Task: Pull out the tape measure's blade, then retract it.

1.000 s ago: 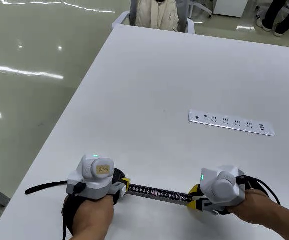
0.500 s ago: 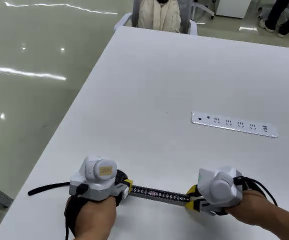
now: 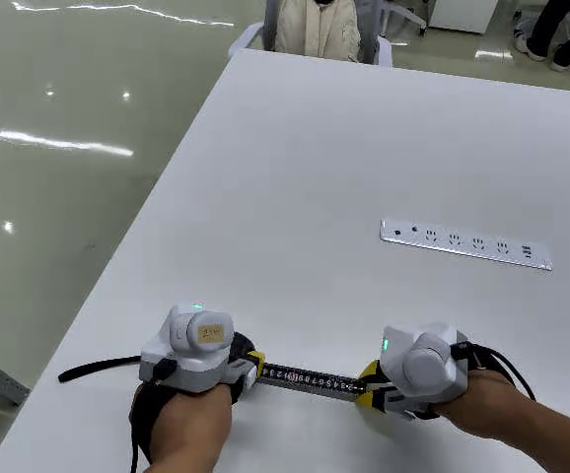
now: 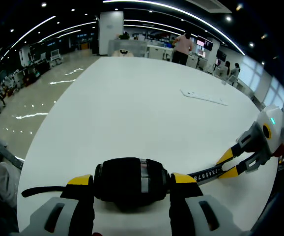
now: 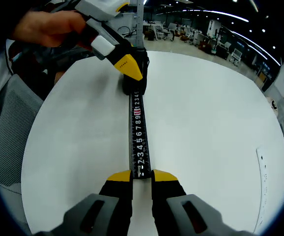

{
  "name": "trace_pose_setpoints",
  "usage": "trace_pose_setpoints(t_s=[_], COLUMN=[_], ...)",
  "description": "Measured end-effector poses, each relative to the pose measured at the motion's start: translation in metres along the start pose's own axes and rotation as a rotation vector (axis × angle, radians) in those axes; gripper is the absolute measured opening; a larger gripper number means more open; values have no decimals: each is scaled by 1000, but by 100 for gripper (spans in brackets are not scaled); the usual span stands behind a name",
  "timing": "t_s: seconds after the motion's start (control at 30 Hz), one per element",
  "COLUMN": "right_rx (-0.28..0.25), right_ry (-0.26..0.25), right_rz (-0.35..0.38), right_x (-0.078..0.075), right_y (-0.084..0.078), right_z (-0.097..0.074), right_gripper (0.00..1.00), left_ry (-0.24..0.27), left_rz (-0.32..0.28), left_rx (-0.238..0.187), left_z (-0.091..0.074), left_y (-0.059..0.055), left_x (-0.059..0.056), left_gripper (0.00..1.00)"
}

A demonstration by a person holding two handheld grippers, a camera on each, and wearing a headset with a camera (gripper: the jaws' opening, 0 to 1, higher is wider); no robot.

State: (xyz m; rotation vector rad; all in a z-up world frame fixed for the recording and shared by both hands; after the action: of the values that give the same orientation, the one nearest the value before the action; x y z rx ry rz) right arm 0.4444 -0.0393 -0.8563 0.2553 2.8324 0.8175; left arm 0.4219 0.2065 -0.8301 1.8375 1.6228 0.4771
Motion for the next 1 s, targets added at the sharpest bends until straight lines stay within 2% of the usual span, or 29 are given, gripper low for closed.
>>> trace_pose_setpoints(t_s=[1.0], right_rx=[-17], right_ry=[16], right_rz=[-9], right_x=[1], right_y=[24], right_z=[16], right_gripper=[13], left_ry=[-4], left_rz=[0], left_rx=[2], left_z=[0], left_y=[0], left_x=[0], left_gripper=[59])
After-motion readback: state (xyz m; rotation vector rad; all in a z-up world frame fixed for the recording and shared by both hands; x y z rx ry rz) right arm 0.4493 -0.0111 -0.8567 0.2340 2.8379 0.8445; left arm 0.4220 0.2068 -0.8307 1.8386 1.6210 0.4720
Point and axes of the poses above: the centre of the closed fingertips' face, and the gripper's own axes: z roughly forward along the fingers, x roughly to its left, y roughly out of its top, the point moved 10 cm from there along -z, roughly backward along the fingers, and after that the axes turned 6 degrees about -y, right-handed, at the moved point
